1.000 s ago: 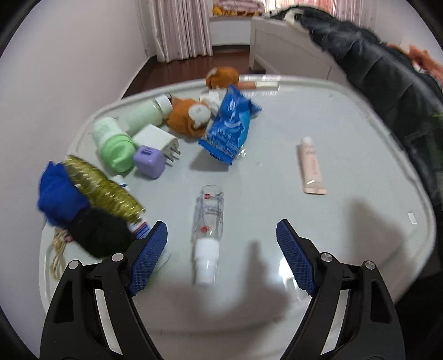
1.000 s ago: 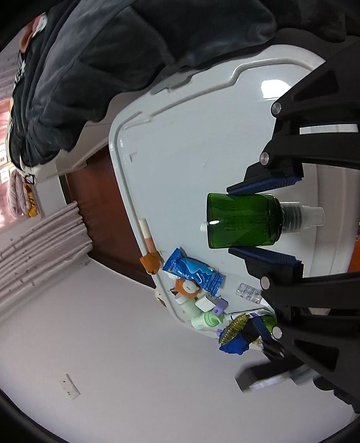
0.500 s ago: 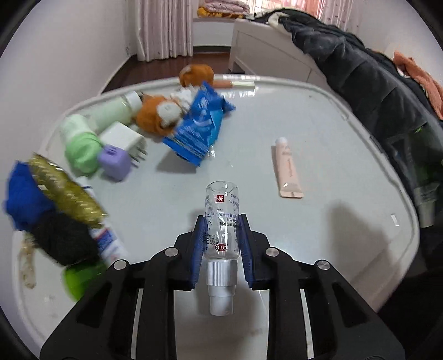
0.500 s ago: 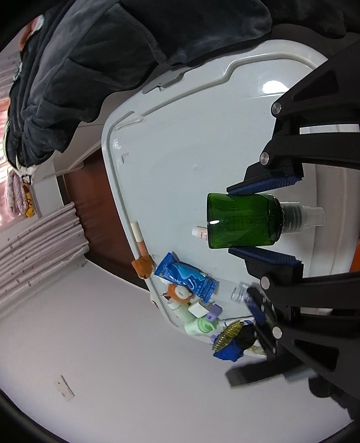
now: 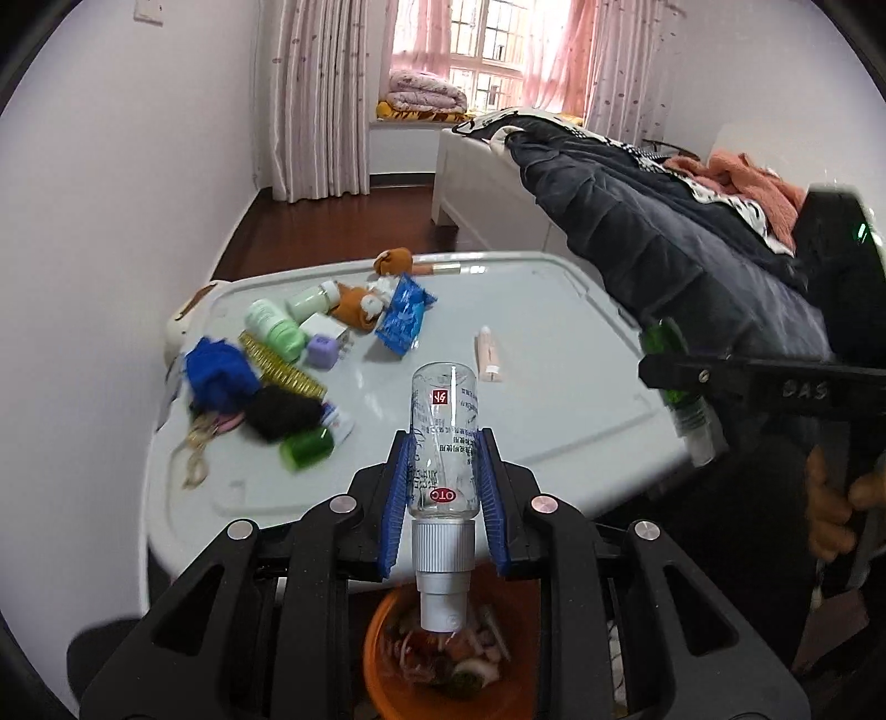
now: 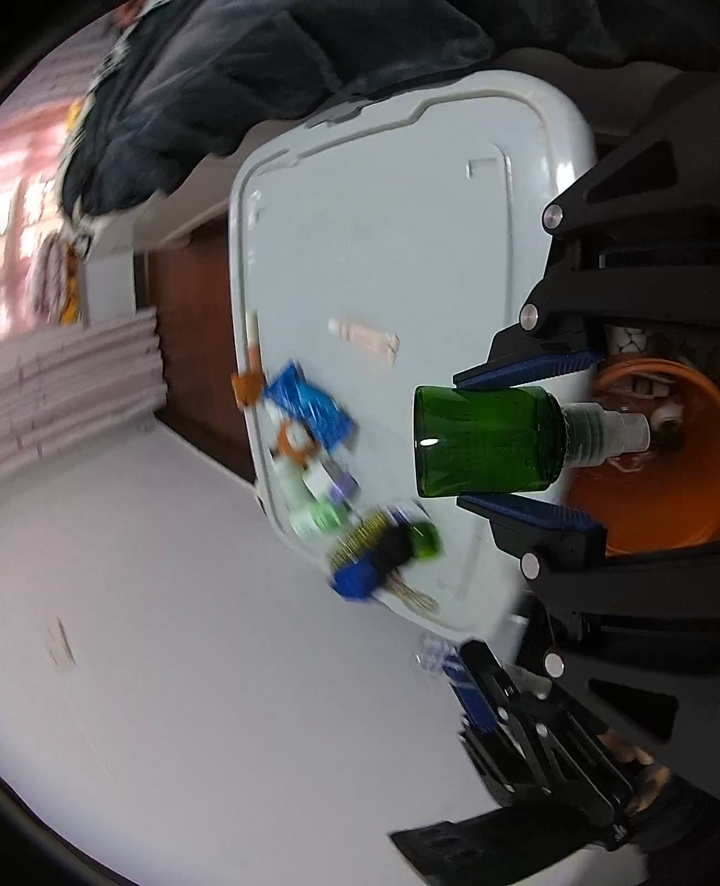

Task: Collect trash
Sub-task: 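Carry both spray bottles over the orange bucket and open both tools to drop them, then grasp the beige cream tube with the right tool while the left tool grasps the blue cloth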

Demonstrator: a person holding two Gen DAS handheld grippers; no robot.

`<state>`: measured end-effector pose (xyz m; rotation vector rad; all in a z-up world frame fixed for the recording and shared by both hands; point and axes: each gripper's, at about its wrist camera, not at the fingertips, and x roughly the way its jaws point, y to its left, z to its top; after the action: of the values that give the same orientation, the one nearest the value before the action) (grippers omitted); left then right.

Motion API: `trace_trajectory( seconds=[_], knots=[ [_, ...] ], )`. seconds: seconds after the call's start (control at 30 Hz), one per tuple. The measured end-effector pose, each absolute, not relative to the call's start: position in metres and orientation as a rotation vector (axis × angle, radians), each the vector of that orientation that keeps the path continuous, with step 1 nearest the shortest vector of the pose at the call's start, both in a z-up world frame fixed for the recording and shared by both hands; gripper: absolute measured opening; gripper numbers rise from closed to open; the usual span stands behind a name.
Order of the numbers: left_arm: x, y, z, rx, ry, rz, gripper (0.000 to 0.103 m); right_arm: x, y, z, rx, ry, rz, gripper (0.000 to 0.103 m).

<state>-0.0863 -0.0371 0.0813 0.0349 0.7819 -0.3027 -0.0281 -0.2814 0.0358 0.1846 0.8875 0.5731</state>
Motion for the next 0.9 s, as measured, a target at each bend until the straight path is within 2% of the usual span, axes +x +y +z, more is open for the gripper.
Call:
trace_trajectory(
  seconds=[0.13,0.3,0.33,0.37,0.4,0.5,0.6,0.73,0.9],
  knots=[
    [-0.11,-0.032,0.055,0.034,0.855,-0.293,0.024,-0.06,-0.261,0.026,0.102,0.94,0.617,0.037],
    [-0.126,-0.03,0.019,0.034,0.964,-0.28,0.025,-0.08,-0.243,-0.017,0.015,1.042,0.611,0.038],
    [-0.127,-0.03,0.014,0.036,0.985,-0.272,0.042,-0.082,-0.24,-0.025,-0.004,1.061,0.606,0.042],
    [-0.127,-0.03,0.008,0.036,1.001,-0.261,0.057,-0.084,-0.234,-0.038,-0.044,1.088,0.596,0.064],
    [-0.127,-0.029,0.002,0.04,1.02,-0.23,0.078,-0.087,-0.23,-0.045,-0.062,1.096,0.587,0.078],
    [-0.125,-0.025,-0.006,0.018,1.057,-0.221,0.079,-0.09,-0.224,-0.066,-0.093,1.136,0.594,0.072],
    [-0.124,-0.023,-0.002,0.017,1.047,-0.219,0.079,-0.089,-0.224,-0.068,-0.067,1.152,0.609,0.07],
    [-0.117,-0.017,0.006,-0.006,1.021,-0.216,0.081,-0.067,-0.233,-0.048,-0.037,1.096,0.581,0.07],
    [-0.093,-0.008,0.011,-0.055,0.998,-0.177,0.081,0.008,-0.246,-0.025,0.013,1.027,0.454,0.07]
  ],
)
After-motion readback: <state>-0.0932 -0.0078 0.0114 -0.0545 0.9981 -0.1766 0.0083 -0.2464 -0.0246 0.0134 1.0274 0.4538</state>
